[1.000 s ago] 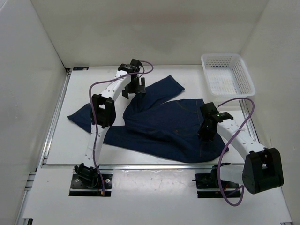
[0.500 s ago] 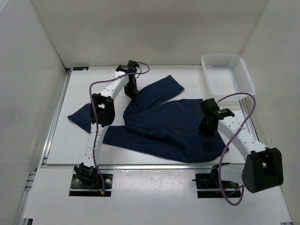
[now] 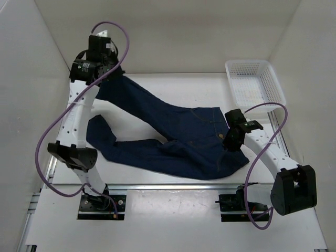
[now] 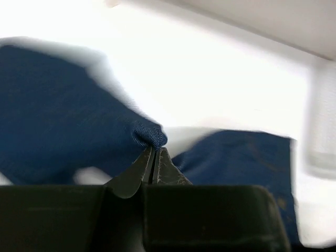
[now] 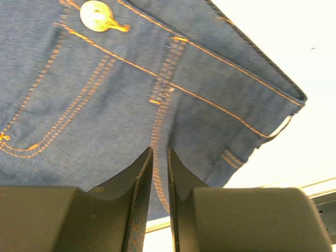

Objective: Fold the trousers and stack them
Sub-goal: Flatten the trousers out

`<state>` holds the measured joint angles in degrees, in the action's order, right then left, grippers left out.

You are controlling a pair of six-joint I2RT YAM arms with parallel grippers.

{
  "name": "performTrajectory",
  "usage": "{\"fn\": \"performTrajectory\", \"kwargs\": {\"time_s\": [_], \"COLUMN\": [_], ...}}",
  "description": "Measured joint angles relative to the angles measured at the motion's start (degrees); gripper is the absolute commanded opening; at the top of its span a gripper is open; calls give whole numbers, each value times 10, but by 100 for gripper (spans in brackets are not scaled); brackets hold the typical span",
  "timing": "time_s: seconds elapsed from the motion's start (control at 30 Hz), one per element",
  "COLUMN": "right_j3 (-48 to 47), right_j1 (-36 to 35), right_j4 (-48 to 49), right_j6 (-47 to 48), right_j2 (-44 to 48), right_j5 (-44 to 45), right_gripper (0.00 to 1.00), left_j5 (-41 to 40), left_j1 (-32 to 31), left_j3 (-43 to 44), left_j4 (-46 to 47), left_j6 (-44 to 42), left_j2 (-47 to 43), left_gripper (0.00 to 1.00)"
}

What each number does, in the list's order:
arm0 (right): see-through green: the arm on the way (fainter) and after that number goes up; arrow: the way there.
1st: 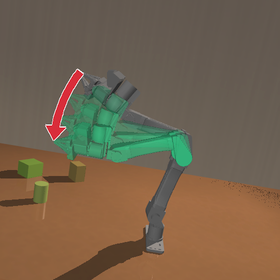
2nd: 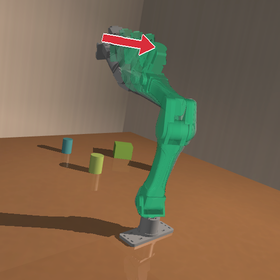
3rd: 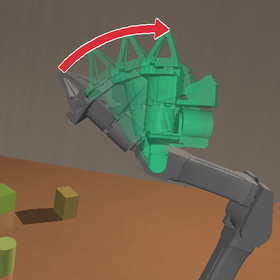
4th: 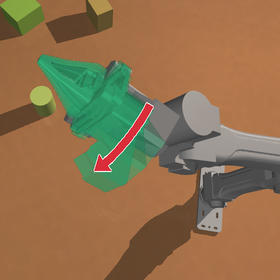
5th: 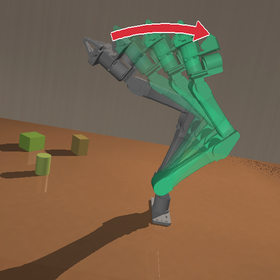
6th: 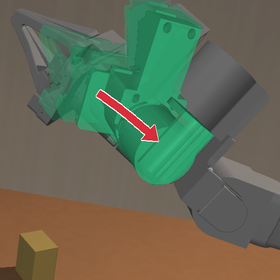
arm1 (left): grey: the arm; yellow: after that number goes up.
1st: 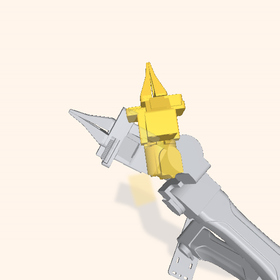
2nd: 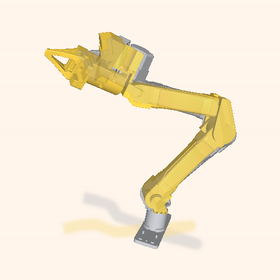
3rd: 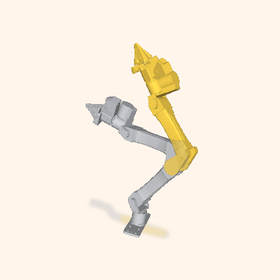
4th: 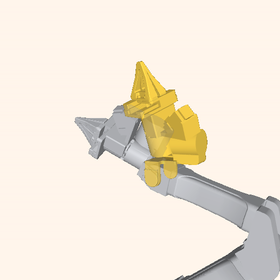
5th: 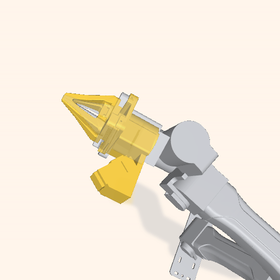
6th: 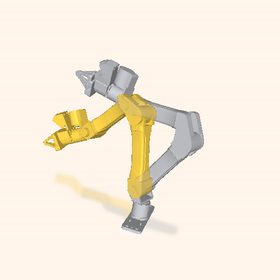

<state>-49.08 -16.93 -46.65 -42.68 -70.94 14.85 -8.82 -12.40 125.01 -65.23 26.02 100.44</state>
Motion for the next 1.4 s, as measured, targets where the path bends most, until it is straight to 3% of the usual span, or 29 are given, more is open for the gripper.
{"fn": "performTrajectory", "kwargs": {"time_s": [0.1, 0.13, 0.17, 0.2, 0.23, 0.27, 0.4, 0.47, 0.57, 0.63, 0.73, 0.8, 0.83, 0.9, 1.03, 1.1, 1.23, 1.33, 1.4], "right_j3": [0, 0, 0, 0, 1, 2, 8, 12, 11, 5, -26, -64, -92, -141, -242, -255, -255, -246, -239], "right_j1": [0, 0, 0, 0, 0, 0, 4, 5, 5, 5, 6, 5, 5, 2, -9, -12, -5, 0, 1], "right_j4": [0, 0, 0, 0, 0, -1, -3, -6, -3, 0, 10, 19, 24, 34, 65, 80, 78, 81, 81], "right_j6": [0, 0, 0, 0, 0, 0, 0, 1, 8, 14, 31, 42, 48, 55, 67, 65, 53, 40, 33], "right_j2": [-4, -4, 0, 3, 9, 16, 42, 40, 21, 0, -52, -99, -127, -175, -271, -300, -343, -371, -379], "right_j5": [0, 0, 0, 0, 0, 1, 9, 12, 14, 13, 6, 0, -3, -7, -14, -15, -14, -9, -2], "right_gripper": [22, 22, 22, 22, 22, 22, 22, 22, 24, 33, 51, 57, 66, 71, 72, 72, 72, 68, 59], "left_j5": [10, 15, 21, 27, 40, 49, 62, 57, 38, 21, 9, 7, 7, 10, 15, 26, 54, 79, 90], "left_j1": [-35, -38, -34, -28, -21, -12, 35, 57, 88, 101, 122, 138, 148, 168, 193, 194, 193, 193, 193], "left_j3": [82, 133, 207, 214, 216, 200, 56, 28, 7, -16, -75, -121, -146, -190, -265, -298, -341, -360, -363], "left_j4": [-9, -19, -17, -18, -26, -30, -50, -62, -62, -59, -44, -33, -29, -20, 0, 4, 24, 36, 45], "left_j6": [0, 0, 2, -3, 4, 3, 10, 6, -1, -8, -17, -22, -23, -26, -27, -30, -33, -32, -31], "left_j2": [48, 100, 213, 254, 297, 331, 372, 363, 317, 264, 165, 110, 85, 56, 49, 54, 61, 70, 84], "left_gripper": [14, 28, 71, 77, 93, 96, 96, 90, 48, 26, 28, 52, 65, 88, 85, 82, 84, 86, 81]}}
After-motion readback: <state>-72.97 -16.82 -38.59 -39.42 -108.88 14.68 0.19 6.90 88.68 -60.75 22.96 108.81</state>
